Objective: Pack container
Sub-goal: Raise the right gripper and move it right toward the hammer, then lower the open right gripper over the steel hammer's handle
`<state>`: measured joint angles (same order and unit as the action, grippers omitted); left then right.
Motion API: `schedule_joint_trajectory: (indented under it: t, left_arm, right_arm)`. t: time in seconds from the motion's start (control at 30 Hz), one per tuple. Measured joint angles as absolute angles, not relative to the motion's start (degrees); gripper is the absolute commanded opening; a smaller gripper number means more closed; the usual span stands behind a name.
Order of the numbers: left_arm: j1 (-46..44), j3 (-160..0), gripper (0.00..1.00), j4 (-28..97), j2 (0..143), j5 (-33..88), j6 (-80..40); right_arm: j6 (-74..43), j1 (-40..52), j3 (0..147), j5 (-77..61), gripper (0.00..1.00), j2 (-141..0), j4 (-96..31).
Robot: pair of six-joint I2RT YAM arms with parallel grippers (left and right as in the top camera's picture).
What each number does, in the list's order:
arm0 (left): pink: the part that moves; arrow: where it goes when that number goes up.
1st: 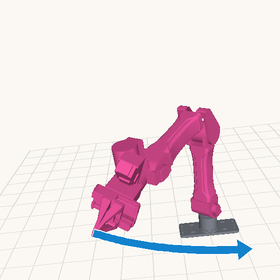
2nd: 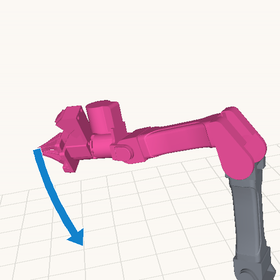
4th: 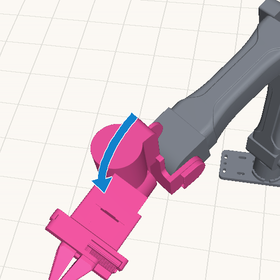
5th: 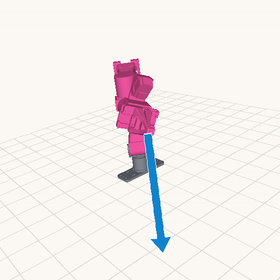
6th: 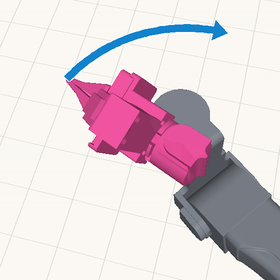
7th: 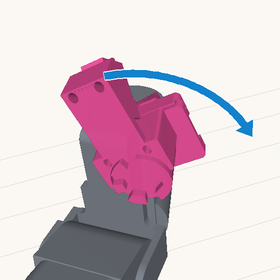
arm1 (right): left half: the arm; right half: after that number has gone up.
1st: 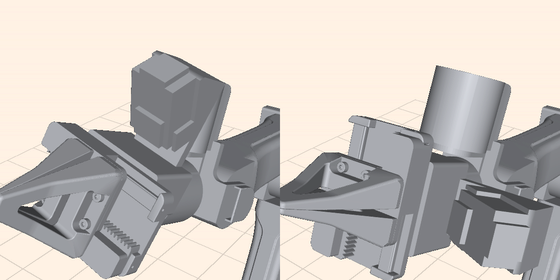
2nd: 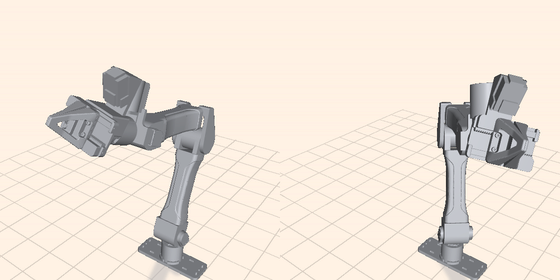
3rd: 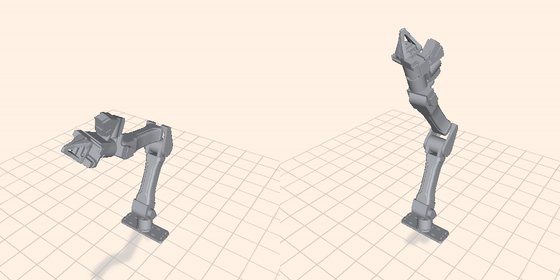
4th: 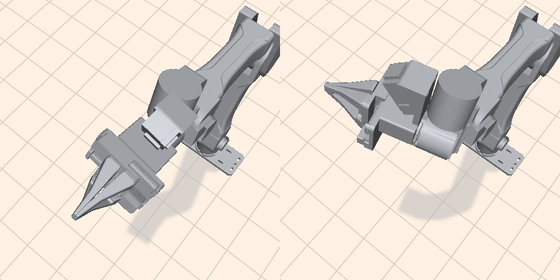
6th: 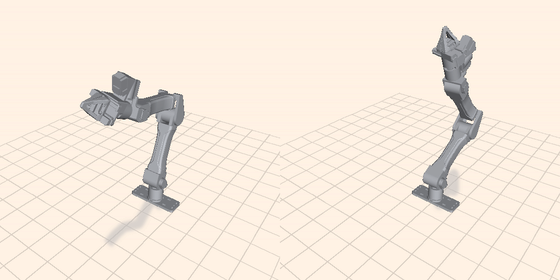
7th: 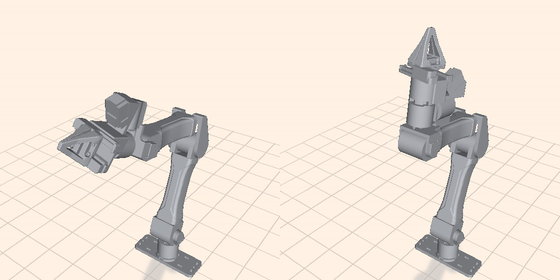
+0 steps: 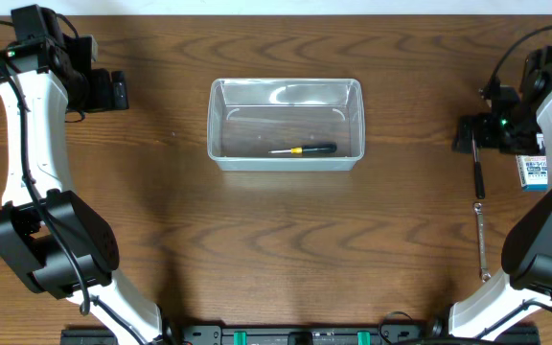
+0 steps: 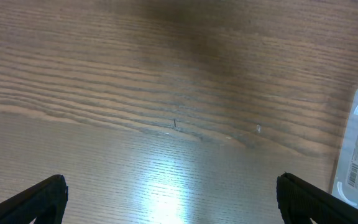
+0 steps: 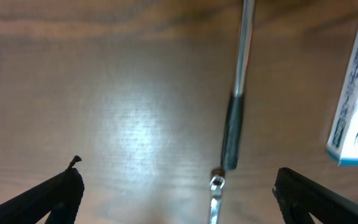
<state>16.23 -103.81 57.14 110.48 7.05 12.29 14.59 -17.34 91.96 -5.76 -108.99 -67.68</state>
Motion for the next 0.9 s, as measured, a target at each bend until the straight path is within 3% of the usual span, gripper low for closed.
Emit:
schedule_joint_trajectory:
  t: [0.9]
  left_arm:
    - [16.2,-103.8,0.98,57.2,110.5,7.0,12.3]
  right_arm:
    - [15.7,-17.3,94.9,0.1,0.99,-119.1,-60.9]
